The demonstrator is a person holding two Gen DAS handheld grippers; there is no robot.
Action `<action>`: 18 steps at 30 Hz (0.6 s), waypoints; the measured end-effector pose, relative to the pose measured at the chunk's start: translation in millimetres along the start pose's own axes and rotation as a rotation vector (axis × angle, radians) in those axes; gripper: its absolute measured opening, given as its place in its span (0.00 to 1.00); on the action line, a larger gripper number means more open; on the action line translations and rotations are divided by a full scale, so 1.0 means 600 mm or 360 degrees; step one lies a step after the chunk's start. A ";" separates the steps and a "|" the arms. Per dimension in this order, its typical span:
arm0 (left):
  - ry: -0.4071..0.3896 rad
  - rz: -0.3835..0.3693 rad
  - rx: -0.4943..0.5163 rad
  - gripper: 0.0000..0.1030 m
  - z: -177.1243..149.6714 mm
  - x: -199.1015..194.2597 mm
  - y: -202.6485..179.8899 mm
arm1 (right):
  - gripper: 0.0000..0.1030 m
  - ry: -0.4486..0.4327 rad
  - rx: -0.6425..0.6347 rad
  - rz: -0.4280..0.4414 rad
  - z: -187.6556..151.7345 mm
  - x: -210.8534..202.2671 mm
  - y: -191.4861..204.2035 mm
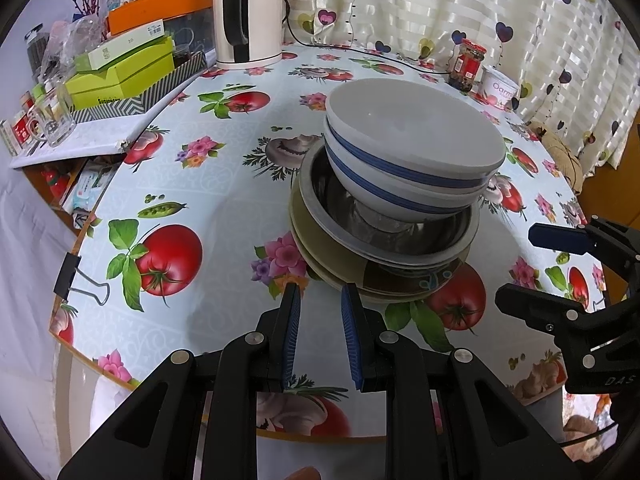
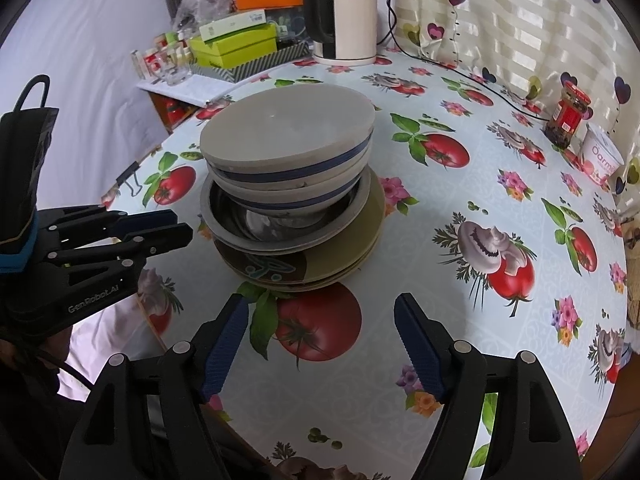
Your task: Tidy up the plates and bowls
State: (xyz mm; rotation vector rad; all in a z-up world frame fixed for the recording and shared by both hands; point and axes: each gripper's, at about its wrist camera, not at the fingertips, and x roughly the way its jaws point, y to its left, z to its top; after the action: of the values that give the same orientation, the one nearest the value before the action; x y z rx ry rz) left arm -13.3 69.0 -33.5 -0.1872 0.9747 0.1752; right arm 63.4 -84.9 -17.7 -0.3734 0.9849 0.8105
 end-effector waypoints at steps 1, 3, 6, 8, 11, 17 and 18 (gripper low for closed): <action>0.0001 0.0002 0.0005 0.21 0.000 0.001 -0.001 | 0.74 0.0000 0.0002 -0.0001 0.001 0.000 0.000; 0.0002 -0.0002 0.0010 0.21 0.001 0.002 -0.003 | 0.74 0.0001 -0.0001 -0.0004 0.002 0.000 0.002; 0.0003 -0.0002 0.0011 0.21 0.001 0.002 -0.004 | 0.74 0.0000 0.0000 -0.0002 0.001 0.000 0.002; 0.0004 -0.0004 0.0009 0.21 0.000 0.002 -0.004 | 0.74 0.0000 -0.0002 -0.0001 0.001 0.000 0.002; 0.0004 -0.0003 0.0011 0.21 0.000 0.002 -0.004 | 0.74 0.0002 0.0000 -0.0002 0.001 0.000 0.001; 0.0004 -0.0008 0.0016 0.21 -0.004 0.001 -0.009 | 0.75 0.0004 -0.0009 0.0004 -0.002 0.001 0.008; 0.0005 -0.0011 0.0016 0.21 -0.004 0.001 -0.009 | 0.75 0.0005 -0.0011 0.0005 -0.003 0.001 0.010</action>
State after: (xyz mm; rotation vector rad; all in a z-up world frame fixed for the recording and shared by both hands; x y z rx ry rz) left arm -13.8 63.2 -35.2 -0.1818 0.9776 0.1640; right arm 58.2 -81.9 -18.4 -0.3794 0.9859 0.8169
